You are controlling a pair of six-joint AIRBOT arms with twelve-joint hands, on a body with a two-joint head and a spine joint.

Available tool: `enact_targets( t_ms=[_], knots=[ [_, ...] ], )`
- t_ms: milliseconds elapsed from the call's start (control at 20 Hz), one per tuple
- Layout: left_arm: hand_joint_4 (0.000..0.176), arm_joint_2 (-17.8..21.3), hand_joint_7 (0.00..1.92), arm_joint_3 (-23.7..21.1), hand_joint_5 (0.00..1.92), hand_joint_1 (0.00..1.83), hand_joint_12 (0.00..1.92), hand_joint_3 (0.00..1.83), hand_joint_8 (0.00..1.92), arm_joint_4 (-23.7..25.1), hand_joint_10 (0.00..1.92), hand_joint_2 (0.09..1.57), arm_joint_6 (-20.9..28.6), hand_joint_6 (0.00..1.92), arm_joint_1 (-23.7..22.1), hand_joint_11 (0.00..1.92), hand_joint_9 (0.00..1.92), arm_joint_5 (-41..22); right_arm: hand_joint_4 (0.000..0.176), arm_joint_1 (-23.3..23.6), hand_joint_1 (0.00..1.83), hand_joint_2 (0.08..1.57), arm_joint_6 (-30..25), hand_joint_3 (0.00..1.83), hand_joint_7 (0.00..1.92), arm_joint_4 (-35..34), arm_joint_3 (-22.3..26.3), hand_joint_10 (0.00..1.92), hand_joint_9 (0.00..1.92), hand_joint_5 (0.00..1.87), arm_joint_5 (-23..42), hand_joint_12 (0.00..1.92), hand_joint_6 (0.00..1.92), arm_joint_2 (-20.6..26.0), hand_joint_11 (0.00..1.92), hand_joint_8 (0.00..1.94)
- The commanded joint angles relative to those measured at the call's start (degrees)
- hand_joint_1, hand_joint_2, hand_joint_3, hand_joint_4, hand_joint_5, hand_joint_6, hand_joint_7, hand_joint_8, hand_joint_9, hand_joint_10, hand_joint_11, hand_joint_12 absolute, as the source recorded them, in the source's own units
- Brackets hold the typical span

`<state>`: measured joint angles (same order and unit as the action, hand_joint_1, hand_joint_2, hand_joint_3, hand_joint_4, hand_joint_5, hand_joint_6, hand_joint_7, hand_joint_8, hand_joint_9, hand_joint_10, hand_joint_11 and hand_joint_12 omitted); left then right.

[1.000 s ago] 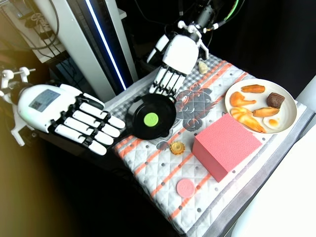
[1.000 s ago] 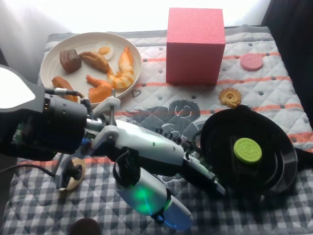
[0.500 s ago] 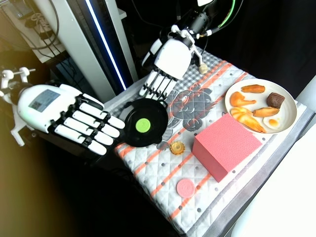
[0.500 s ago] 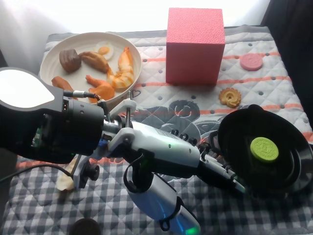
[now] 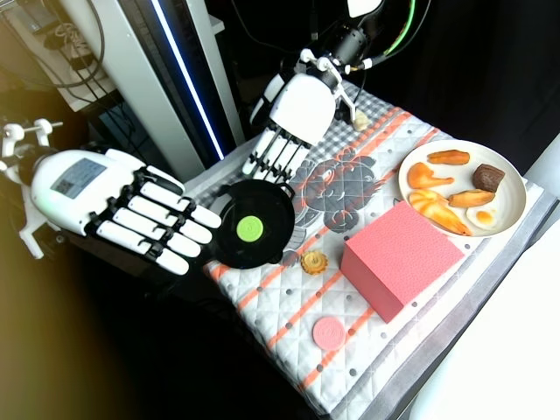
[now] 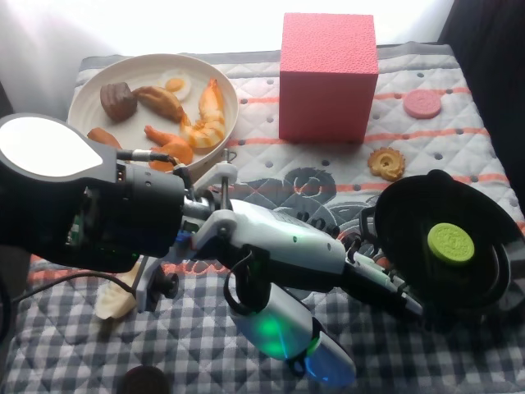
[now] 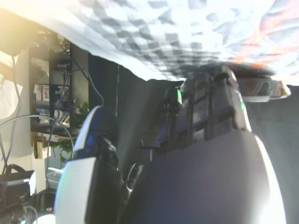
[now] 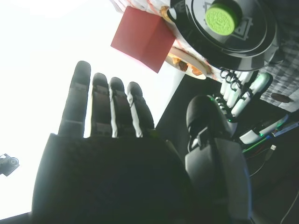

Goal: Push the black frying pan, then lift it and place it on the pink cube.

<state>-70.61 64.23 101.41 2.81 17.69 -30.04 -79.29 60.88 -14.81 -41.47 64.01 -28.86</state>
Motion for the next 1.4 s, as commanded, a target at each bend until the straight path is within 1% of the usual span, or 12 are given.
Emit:
enact_targets(
  t_ms=[0, 200, 350, 450, 550, 600, 700, 800, 900, 950, 1050, 1350],
  knots=[
    [0.002, -0.09, 0.01, -0.10, 0.16, 0.53, 0.00, 0.01, 0.00, -3.07, 0.00, 1.25, 0.12, 0.01, 0.10, 0.00, 0.01, -1.12, 0.000, 0.35, 0.06, 1.36, -0.22, 0.00, 0.00, -1.03, -0.27, 0.00, 0.00, 0.00, 6.71, 0.21, 0.00, 0.08, 0.00, 0.00],
    [0.000, 1.33, 0.08, -0.11, 0.24, 0.70, 0.13, 0.00, 0.02, -3.34, 0.00, 1.20, 1.32, 0.01, 0.81, 0.00, 0.09, -1.11, 0.011, 0.11, 0.05, 1.36, -0.66, 0.00, 0.00, -1.04, -0.25, 0.00, 0.00, 0.00, 6.71, 0.21, 0.00, 0.08, 0.00, 0.00],
    [0.000, 4.16, 0.26, -0.96, 0.37, 0.43, 0.86, 0.01, 0.02, -3.84, 0.05, 1.22, 2.19, 0.03, 1.25, 0.00, 0.28, -0.38, 0.008, -0.25, 0.10, 1.35, -1.21, 0.00, 0.00, -1.20, -0.10, 0.00, 0.00, 0.00, 6.73, 0.10, 0.00, 0.09, 0.00, 0.00],
    [0.000, 5.60, 0.31, -1.38, 0.43, 0.36, 0.98, 0.02, 0.03, -4.90, 0.07, 1.26, 2.22, 0.05, 1.71, 0.00, 0.33, -0.16, 0.010, -0.56, 0.10, 1.35, -1.24, 0.00, 0.00, -1.63, 0.22, 0.00, 0.00, 0.00, 6.78, 0.10, 0.00, 0.10, 0.00, 0.00],
    [0.000, 7.53, 0.66, -1.97, 0.50, 0.36, 1.33, 0.00, 0.07, -6.58, 0.40, 1.29, 2.19, 0.67, 2.10, 0.00, 0.48, 0.35, 0.017, -0.85, 0.23, 1.33, -1.24, 0.00, 0.00, -2.13, 0.68, 0.00, 0.00, 0.00, 6.86, 0.09, 0.00, 0.10, 0.00, 0.00],
    [0.131, 8.65, 0.66, -2.32, 0.45, 0.59, 1.30, 0.01, 0.15, -8.32, 0.73, 1.39, 1.25, 1.54, 2.34, 0.00, 0.36, 0.68, 0.000, -0.97, 0.34, 1.32, -1.24, 0.00, 0.00, -2.40, 0.95, 0.00, 0.00, 0.00, 6.87, 0.09, 0.00, 0.09, 0.00, 0.00],
    [0.149, 11.81, 0.53, -3.54, 0.44, 0.67, 1.39, 0.00, 0.39, -15.39, 0.91, 1.43, -4.13, 1.76, 2.85, 0.00, 0.30, 1.90, 0.000, -2.73, 0.47, 1.29, -1.27, 0.00, 0.00, -3.37, 1.60, 0.00, 0.00, 0.00, 6.87, 0.17, 0.00, 0.09, 0.00, 0.00],
    [0.000, 13.48, 0.57, -4.18, 0.48, 0.82, 1.54, 0.00, 0.50, -22.20, 0.94, 1.41, -9.57, 1.72, 3.05, 0.05, 0.37, 2.37, 0.000, -5.07, 0.56, 1.26, -1.59, 0.00, 0.00, -4.40, 1.91, 0.00, 0.00, 0.00, 7.22, 0.34, 0.00, 0.08, 0.00, 0.00],
    [0.046, 15.08, 0.53, -4.78, 0.42, 0.71, 1.59, 0.00, 0.52, -29.27, 0.87, 1.46, -15.63, 1.80, 2.96, 0.00, 0.33, 2.39, 0.000, -8.63, 0.65, 1.21, -2.93, 0.00, 0.00, -5.95, 2.07, 0.00, 0.00, 0.00, 8.87, 0.55, 0.00, -0.21, 0.00, 0.00],
    [0.000, 15.79, 0.52, -5.15, 0.38, 0.55, 1.56, 0.01, 0.50, -31.70, 0.85, 1.49, -17.87, 1.15, 2.72, 0.00, 0.33, 2.35, 0.000, -9.05, 0.67, 1.20, -3.40, 0.00, 0.00, -6.47, 2.05, 0.00, 0.00, 0.00, 8.87, 0.71, 0.00, -0.44, 0.00, 0.00],
    [0.000, 17.30, 0.49, -5.88, 0.38, 0.70, 1.48, 0.03, 0.43, -37.03, 0.87, 1.50, -22.60, 0.81, 2.85, 0.00, 0.30, 1.84, 0.000, -9.22, 0.70, 1.20, -3.47, 0.00, 0.00, -7.00, 1.76, 0.00, 0.00, 0.00, 8.16, 0.83, 0.00, -1.05, 0.00, 0.00],
    [0.000, 18.89, 0.55, -6.60, 0.49, 1.16, 1.55, 0.00, 0.46, -44.85, 0.99, 1.35, -29.25, 0.72, 2.28, 0.00, 0.31, -0.71, 0.000, -9.22, 0.76, 1.18, -2.92, 0.00, 0.00, -9.53, -0.84, 0.00, 0.00, 0.00, 4.87, 0.01, 0.00, -3.91, 0.00, 0.00]
  ],
)
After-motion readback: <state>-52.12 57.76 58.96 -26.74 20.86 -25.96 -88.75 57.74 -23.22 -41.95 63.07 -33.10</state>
